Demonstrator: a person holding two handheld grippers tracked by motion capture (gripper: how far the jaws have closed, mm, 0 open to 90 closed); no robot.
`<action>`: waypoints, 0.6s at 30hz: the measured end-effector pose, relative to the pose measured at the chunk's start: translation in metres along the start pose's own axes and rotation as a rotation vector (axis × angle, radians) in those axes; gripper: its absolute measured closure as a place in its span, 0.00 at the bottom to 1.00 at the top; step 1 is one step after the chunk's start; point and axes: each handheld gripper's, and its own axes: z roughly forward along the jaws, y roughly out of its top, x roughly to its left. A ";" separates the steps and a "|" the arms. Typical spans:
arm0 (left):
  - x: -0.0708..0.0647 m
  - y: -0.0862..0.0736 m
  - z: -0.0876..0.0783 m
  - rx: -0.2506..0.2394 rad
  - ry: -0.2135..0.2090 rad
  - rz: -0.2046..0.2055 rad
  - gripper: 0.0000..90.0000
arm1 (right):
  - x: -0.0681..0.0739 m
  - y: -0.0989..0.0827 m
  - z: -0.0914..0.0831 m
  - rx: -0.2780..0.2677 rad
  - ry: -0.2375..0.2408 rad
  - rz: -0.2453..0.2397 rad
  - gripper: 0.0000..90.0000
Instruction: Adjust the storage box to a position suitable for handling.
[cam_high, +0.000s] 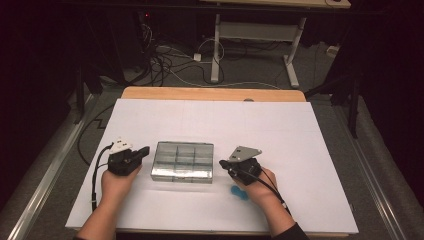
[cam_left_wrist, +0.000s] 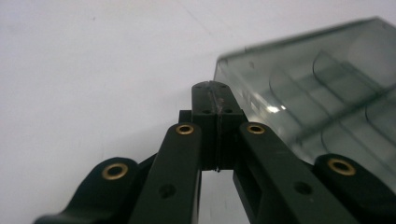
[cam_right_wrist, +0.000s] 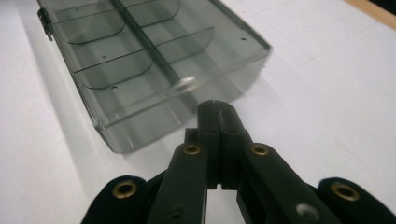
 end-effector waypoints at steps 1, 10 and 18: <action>0.001 0.004 0.005 0.007 0.004 0.005 0.98 | -0.002 -0.004 -0.005 -0.006 -0.013 0.009 1.00; 0.008 0.029 0.044 0.094 -0.033 0.052 0.98 | -0.022 -0.039 -0.036 -0.011 -0.057 0.098 1.00; 0.001 0.028 0.043 0.109 -0.099 0.076 0.98 | -0.020 -0.047 -0.042 -0.011 -0.058 0.117 1.00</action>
